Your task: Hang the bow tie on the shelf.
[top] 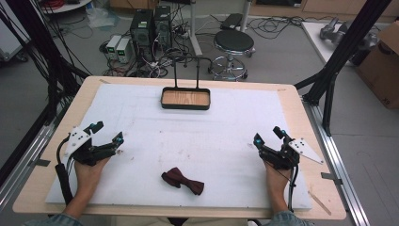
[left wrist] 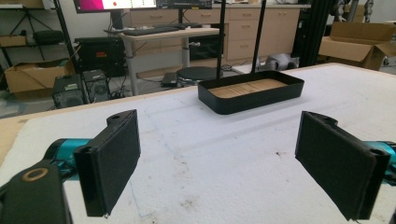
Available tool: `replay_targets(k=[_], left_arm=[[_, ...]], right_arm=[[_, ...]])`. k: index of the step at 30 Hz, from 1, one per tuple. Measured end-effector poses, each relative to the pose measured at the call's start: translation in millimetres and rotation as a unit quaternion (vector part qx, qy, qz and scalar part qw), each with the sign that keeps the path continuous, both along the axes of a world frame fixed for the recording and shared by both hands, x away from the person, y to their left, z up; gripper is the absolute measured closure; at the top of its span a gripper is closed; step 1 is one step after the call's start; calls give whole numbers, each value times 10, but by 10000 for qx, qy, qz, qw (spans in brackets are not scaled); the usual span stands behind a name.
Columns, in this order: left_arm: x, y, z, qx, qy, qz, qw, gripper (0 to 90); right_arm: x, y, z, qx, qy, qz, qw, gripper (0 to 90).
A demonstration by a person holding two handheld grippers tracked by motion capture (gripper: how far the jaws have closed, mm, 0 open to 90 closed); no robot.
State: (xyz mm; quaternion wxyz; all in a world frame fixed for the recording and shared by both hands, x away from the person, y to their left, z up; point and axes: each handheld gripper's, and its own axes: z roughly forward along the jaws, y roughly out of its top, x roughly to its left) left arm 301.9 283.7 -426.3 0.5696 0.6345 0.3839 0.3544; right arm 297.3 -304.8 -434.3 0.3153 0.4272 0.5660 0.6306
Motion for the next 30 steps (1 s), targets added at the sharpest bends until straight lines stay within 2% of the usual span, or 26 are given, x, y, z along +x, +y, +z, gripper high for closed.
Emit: replay_targets(k=[22, 30], left_arm=[[6, 2, -4, -10, 56, 29, 10000, 145], [6, -7, -6, 23, 52, 45, 10000, 145]], right_arm=[[6, 9, -7, -60, 58, 17, 10000, 119], [-2, 59, 6, -288, -19, 21, 9996, 123]])
